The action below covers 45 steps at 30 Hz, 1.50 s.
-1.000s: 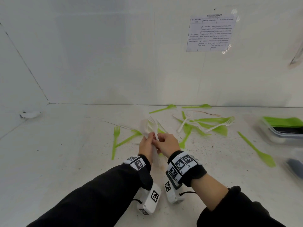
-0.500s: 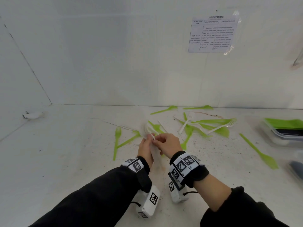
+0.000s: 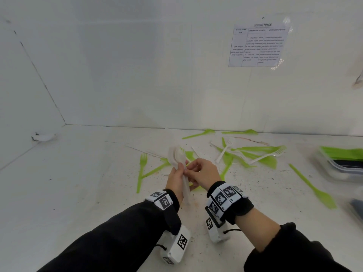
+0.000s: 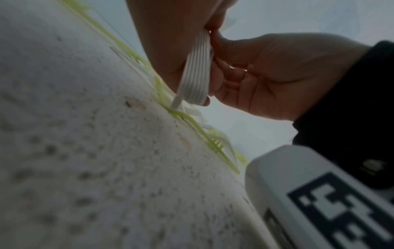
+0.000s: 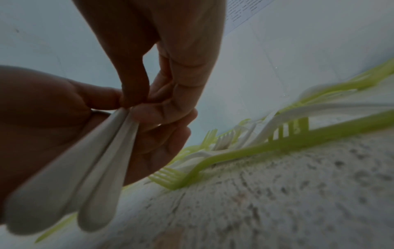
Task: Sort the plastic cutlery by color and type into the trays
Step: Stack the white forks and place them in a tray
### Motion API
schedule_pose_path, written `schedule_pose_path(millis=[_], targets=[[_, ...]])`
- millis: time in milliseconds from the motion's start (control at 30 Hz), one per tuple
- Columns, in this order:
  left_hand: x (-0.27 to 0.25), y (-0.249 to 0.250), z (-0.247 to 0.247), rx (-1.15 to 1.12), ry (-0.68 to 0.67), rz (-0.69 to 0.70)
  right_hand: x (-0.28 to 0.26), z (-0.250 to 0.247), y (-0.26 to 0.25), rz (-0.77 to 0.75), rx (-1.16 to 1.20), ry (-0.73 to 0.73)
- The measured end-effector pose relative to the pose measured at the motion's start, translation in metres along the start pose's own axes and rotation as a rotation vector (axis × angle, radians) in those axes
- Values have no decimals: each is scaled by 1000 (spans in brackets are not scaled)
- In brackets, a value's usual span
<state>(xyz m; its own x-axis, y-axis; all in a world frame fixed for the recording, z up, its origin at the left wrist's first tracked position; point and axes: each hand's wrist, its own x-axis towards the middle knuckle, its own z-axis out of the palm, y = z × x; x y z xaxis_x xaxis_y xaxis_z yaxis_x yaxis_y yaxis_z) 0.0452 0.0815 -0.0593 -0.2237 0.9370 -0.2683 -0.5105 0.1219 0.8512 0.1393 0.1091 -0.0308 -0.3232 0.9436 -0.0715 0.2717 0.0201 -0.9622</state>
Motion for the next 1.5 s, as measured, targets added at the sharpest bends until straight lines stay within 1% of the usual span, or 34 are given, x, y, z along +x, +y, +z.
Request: schedule_pose_path(millis=[100,200,367,533,667,733,833,900,967,1067,1133,1167,1267,1333,1400,1500], targets=[[-3,-1,0,-23,1,-12,-1,-1,1,30,45,-21],[-5,0,1,-30,10,-13,-1,0,3,17,48,-12],[-4,1,-1,-61,55,-4,2,-1,2,-8,17,55],[-6,2,3,-42,31,-46,-3,-1,0,-17,55,5],[-10,1,5,-11,-14,-79,-2,3,3,-6,69,44],[-12,2,5,-12,-26,-64,-2,4,4,-11,54,45],[-10,5,2,-10,5,-29,-5,4,1,-34,1,-1],[-10,6,-1,-6,56,-14,-5,5,-3,-25,-44,-79],[-9,6,-4,33,123,12,1,2,-8,-3,-124,-118],[-9,11,-10,57,214,50,23,-11,-16,0,-270,-27],[-8,15,-13,49,235,48,39,-20,-25,-3,-449,-23],[-8,16,-14,53,241,45,46,-23,-28,5,-585,-65],[-8,20,-17,80,253,32,63,-23,-34,61,-996,-316],[-8,21,-19,72,264,20,67,-20,-33,93,-1146,-443],[-6,21,-21,68,280,14,71,-17,-32,65,-1208,-476],[-4,22,-23,76,295,8,77,-11,-30,-92,-1271,-432]])
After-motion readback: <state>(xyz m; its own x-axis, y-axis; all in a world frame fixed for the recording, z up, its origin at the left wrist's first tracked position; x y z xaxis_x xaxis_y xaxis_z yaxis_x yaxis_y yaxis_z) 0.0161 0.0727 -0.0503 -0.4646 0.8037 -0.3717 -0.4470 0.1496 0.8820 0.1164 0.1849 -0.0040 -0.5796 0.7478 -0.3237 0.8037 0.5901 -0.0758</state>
